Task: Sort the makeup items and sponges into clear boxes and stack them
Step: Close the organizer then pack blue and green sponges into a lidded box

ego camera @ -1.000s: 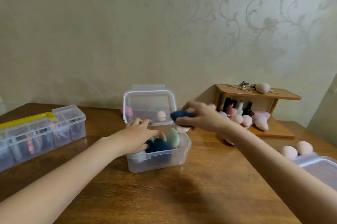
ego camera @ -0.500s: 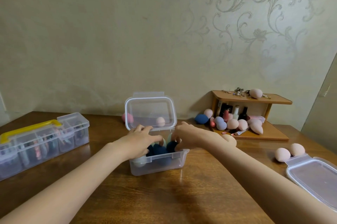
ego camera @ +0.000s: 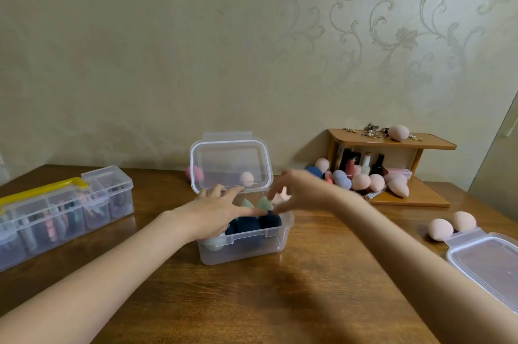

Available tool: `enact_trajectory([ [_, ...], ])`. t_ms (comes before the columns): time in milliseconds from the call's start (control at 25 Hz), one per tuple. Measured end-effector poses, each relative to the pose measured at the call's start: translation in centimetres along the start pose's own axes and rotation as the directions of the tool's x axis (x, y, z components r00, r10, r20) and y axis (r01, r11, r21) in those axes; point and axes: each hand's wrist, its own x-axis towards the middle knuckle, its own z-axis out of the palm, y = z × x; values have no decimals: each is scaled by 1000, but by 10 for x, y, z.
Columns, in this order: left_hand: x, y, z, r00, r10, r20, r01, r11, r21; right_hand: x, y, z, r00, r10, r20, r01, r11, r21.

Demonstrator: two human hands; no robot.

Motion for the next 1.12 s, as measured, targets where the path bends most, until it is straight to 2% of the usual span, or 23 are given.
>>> enact_trajectory([
  [80,3,3,0,1000,18,-5,-18,1000,-20,9,39,-12,966,134,-220,-115,989,96],
  [120,6,4,1,1000,26,-12,-26,999,-29,16,59,-12,932,210,-296,-196,978,76],
  [160,8,5,3,999,37,-24,-37,999,-28,23,77,-9,913,272,-304,-281,960,16],
  [240,12,8,4,997,59,-44,-60,998,-30,33,99,1,915,372,-154,-397,897,-193],
  [320,15,10,5,996,67,-54,-68,998,-15,41,106,12,914,406,-15,-383,849,-365],
  [440,18,6,7,995,79,-54,-77,996,33,53,113,29,906,424,-21,-389,810,-439],
  [520,19,5,10,995,82,-59,-78,995,54,57,121,39,925,378,-30,-328,758,-565],
  [600,20,5,11,997,62,-46,-60,997,52,57,122,40,942,328,-66,-307,766,-565],
  [680,19,6,11,998,44,-37,-42,998,45,54,111,29,929,285,-237,-353,877,-326],
  [720,19,8,10,998,38,-41,-36,998,43,50,101,21,886,292,-360,-351,930,-111],
  [760,18,9,9,998,36,-44,-34,999,42,43,90,10,836,322,-445,-283,947,155],
  [800,17,11,8,998,35,-43,-33,999,42,33,78,-2,816,370,-444,-172,888,426],
  [840,16,11,7,998,37,-43,-35,999,42,19,63,-13,847,396,-354,-72,745,663],
  [880,15,10,8,998,40,-40,-38,998,47,5,48,-22,919,343,-193,-28,547,837],
  [920,16,8,9,998,51,-41,-48,998,50,-7,34,-27,974,226,-18,-70,378,923],
  [960,15,8,8,996,69,-49,-66,996,58,-18,22,-28,988,80,134,-152,283,947],
  [1040,17,9,8,998,39,-48,-37,998,46,-21,6,-15,923,-220,315,-259,250,933],
  [1080,18,10,7,999,-10,-39,9,1000,-20,-18,0,-7,881,-311,357,-269,290,918],
  [1120,19,10,7,998,-62,-16,60,990,-127,-14,-8,1,860,-339,382,-270,334,903],
])
